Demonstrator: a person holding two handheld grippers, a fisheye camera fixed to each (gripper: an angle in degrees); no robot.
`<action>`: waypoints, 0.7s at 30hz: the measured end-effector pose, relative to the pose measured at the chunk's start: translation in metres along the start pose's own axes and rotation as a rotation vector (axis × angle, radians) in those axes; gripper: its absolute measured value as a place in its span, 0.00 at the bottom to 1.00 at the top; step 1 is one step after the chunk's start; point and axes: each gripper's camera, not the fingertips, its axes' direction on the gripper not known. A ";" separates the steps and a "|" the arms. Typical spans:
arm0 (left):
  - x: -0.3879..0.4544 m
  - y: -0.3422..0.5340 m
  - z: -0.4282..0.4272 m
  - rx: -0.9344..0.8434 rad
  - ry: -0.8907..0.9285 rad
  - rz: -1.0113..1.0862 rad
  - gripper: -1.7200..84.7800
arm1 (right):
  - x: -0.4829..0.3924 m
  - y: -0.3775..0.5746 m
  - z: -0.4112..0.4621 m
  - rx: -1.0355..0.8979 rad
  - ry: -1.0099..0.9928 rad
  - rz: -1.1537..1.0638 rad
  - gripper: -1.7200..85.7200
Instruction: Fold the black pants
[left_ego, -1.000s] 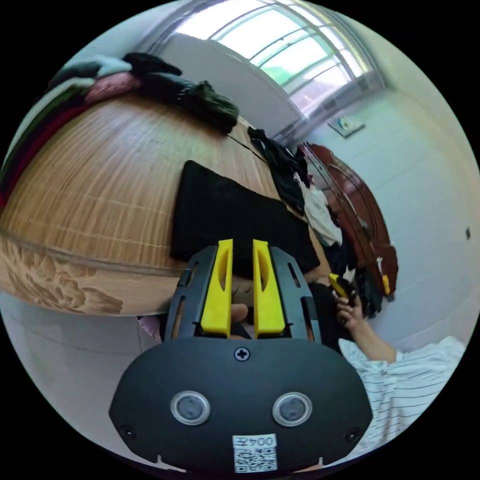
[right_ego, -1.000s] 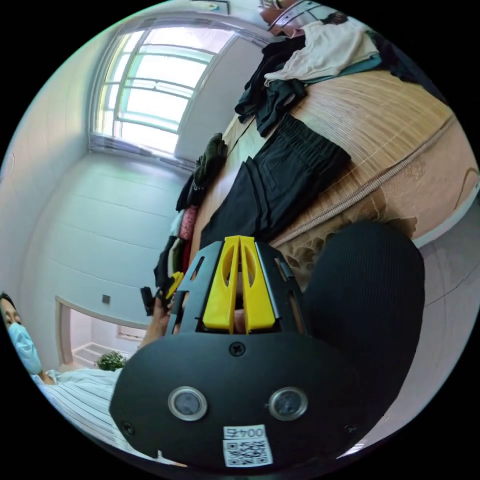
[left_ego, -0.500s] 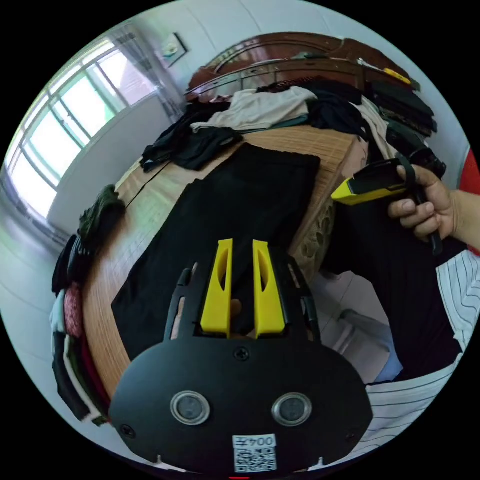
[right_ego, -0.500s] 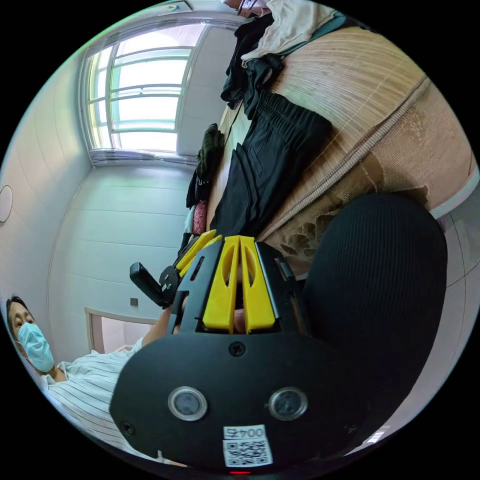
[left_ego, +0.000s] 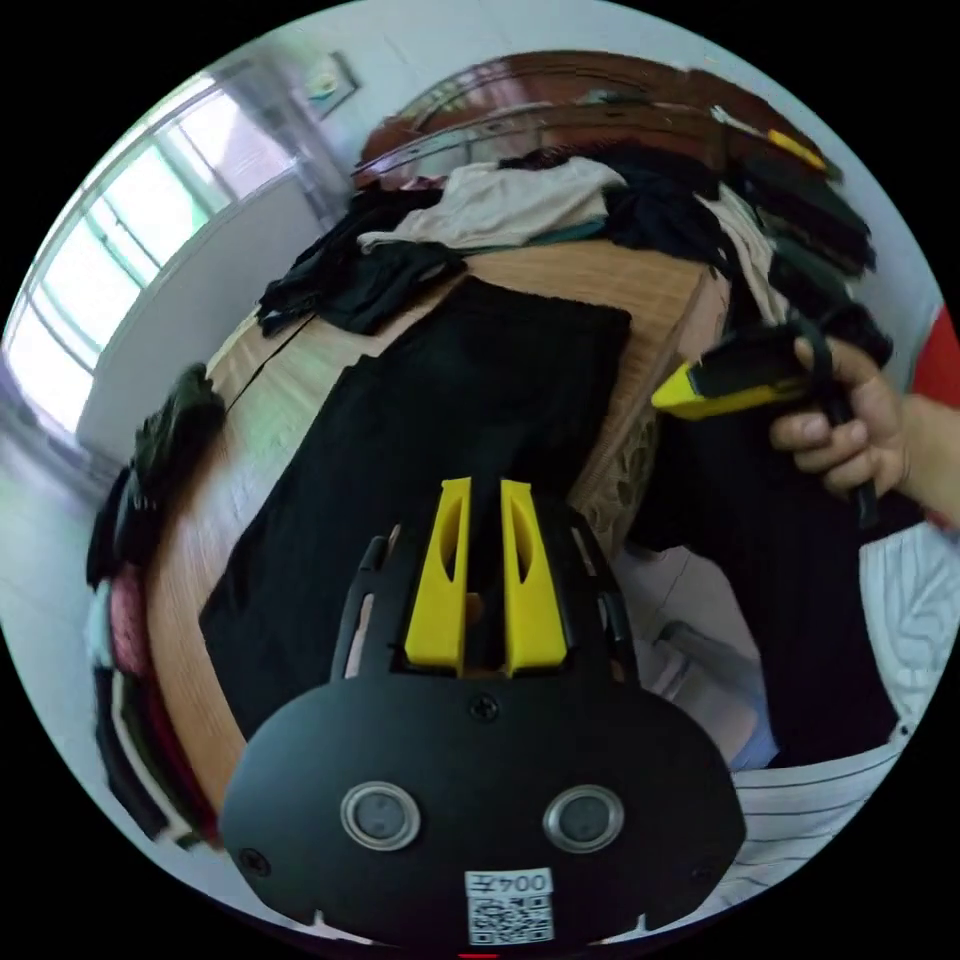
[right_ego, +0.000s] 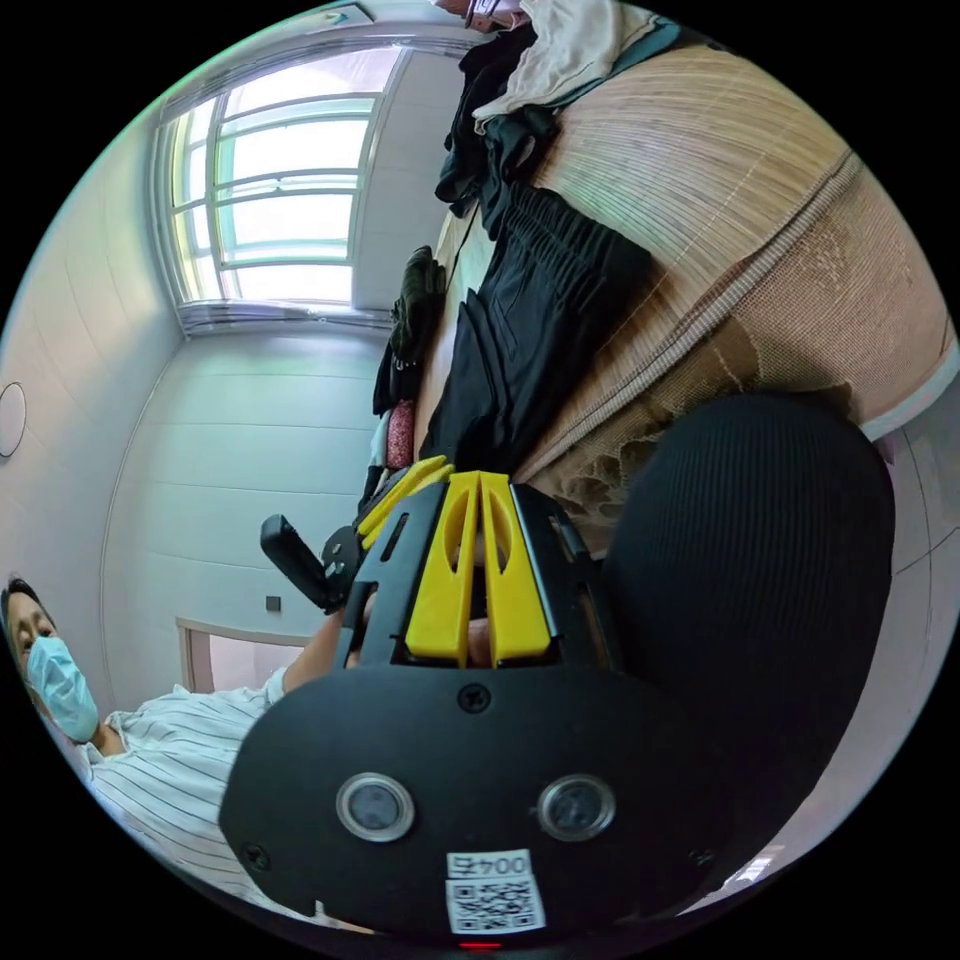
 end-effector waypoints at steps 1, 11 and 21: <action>-0.022 0.009 -0.017 0.025 0.032 -0.104 0.06 | -0.003 -0.002 0.002 -0.003 0.021 0.006 0.02; -0.197 0.269 -0.114 0.437 0.580 -1.202 0.04 | 0.001 -0.022 0.068 0.013 -0.123 0.234 0.11; -0.223 0.330 -0.119 0.513 0.686 -1.340 0.04 | -0.028 -0.036 0.091 0.058 0.046 0.294 0.14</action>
